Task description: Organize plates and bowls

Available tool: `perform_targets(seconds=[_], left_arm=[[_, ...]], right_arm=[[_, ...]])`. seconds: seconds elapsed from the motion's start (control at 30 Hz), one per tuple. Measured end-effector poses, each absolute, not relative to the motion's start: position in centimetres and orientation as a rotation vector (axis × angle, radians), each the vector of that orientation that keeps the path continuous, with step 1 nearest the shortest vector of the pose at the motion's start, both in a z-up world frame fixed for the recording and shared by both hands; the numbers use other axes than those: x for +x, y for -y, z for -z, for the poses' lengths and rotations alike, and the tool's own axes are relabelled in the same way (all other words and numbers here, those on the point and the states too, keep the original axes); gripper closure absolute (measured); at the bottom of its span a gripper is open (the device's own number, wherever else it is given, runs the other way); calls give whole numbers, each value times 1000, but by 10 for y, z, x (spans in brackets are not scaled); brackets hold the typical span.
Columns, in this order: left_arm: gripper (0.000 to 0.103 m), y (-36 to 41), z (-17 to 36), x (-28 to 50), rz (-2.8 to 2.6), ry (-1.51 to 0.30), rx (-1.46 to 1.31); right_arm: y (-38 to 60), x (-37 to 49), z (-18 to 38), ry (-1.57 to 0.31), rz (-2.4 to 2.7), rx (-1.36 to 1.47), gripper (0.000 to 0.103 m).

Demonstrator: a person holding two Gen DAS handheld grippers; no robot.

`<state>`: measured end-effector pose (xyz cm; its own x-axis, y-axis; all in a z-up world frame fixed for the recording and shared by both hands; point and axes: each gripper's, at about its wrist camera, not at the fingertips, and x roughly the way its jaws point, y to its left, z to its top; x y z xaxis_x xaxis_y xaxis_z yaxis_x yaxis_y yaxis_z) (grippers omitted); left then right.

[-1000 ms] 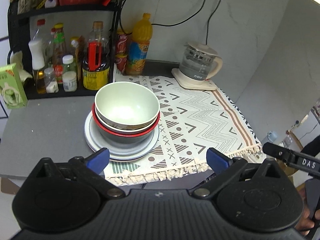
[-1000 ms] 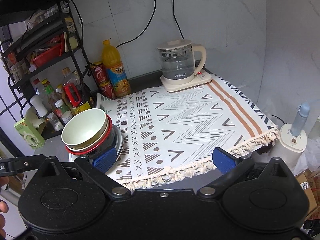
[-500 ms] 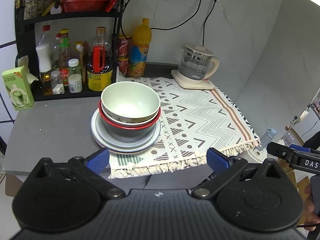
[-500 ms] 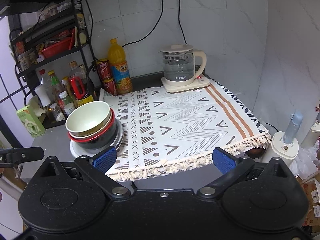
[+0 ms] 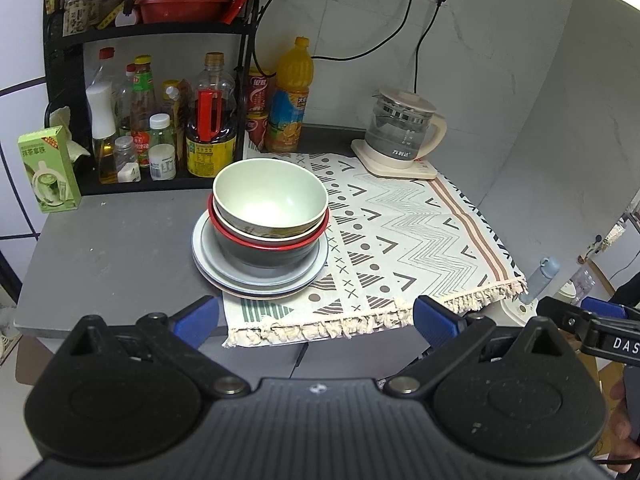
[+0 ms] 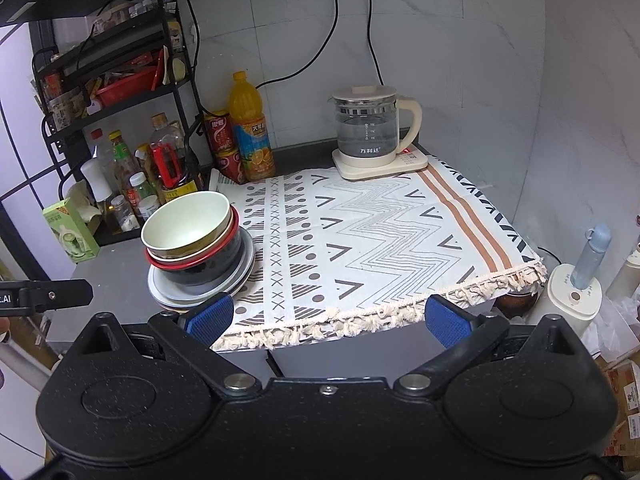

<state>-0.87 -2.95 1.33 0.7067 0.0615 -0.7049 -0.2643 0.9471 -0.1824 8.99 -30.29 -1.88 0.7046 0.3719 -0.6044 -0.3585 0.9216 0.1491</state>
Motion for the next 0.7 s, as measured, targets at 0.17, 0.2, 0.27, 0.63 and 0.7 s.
perform_targets(seconds=[0.17,0.2,0.27,0.63,0.7], left_arm=[[1,31,-15,-10,-186,-764,-278],[1,31,-15,-11,-186,-762,-280],[1,31,-16,-11,-187,-760,-277],[1,30,-16,-13,-189,-765,-268],[1,29,-16,-13,-192,-764,-270]], right_arm=[[305,88,19,-683,-407,22,0],[304,89,19,-682,-408,22,0],[304,89,18,-677,-410,19,0],[303,89,23,-691,-412,16,0],[302,89,23,-695,-417,20,0]])
